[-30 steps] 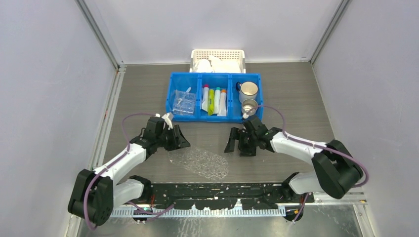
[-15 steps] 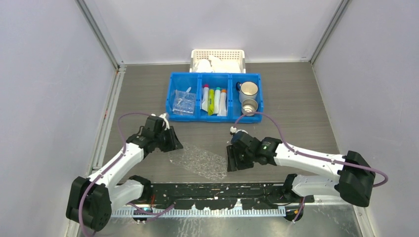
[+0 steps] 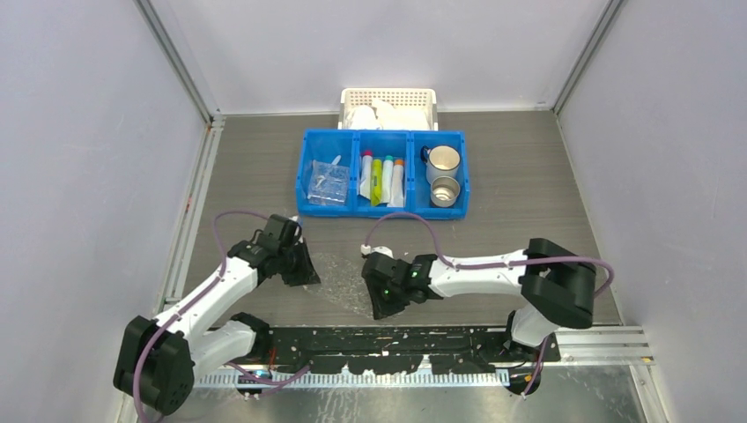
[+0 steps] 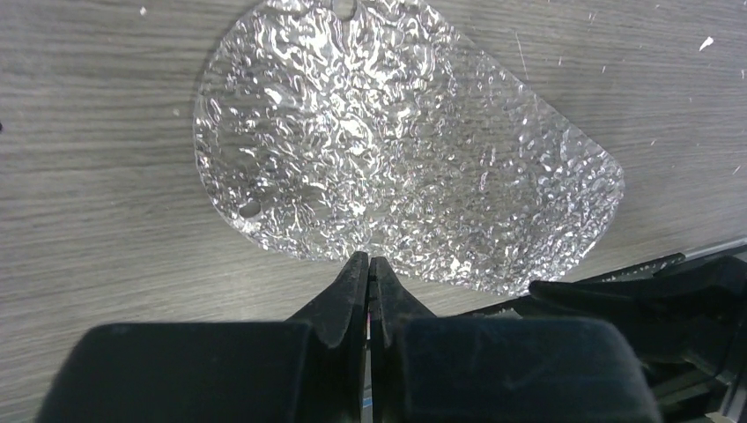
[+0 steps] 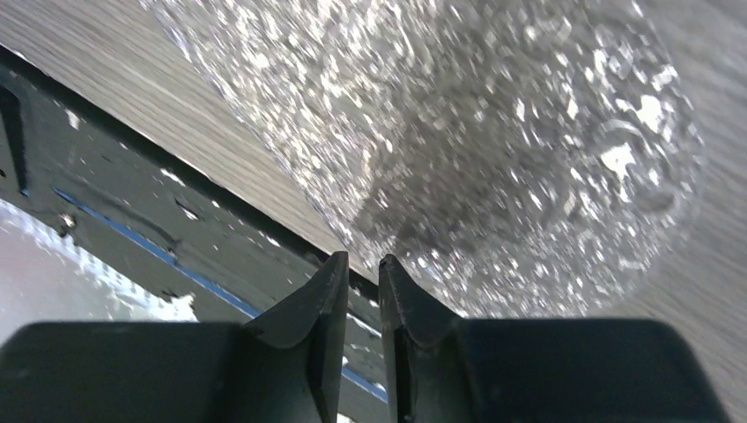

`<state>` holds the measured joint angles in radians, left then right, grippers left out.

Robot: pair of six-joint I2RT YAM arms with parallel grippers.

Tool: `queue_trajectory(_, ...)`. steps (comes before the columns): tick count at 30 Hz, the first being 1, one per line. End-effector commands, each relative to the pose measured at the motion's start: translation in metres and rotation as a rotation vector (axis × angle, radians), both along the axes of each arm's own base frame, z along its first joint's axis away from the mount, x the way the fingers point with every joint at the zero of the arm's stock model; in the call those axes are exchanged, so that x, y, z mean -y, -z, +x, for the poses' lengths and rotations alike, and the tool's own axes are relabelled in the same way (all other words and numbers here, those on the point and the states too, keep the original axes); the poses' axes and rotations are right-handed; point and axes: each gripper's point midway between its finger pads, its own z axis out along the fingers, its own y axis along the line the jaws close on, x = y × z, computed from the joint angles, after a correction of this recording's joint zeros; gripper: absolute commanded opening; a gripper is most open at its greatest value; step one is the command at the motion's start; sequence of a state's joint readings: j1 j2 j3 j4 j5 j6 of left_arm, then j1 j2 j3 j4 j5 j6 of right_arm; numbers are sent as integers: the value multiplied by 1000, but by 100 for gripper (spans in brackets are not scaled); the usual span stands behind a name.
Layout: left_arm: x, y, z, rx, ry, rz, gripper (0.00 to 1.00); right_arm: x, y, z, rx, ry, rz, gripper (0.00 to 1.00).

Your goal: Prepare toiletry sets of a toothbrush and toothpaste on the tray

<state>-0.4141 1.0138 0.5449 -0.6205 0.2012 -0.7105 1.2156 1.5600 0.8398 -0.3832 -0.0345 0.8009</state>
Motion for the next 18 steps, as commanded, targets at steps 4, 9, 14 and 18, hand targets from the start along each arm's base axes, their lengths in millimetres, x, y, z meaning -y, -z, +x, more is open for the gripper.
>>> queue_trajectory(4, -2, 1, -13, -8, -32, -7, 4, -50, -8, 10, 35, -37, 100, 25)
queue_trajectory(9, -7, 9, -14, -16, -37, 17, 5, -58, -5, 4, 21, -57, 112, 23)
queue_trajectory(14, -7, 19, -11, -22, -37, 33, 6, -66, -12, -8, 34, -100, 124, 22)
queue_trajectory(18, -8, 25, -10, -31, -32, 43, 5, -69, -20, -19, 55, -130, 121, 21)
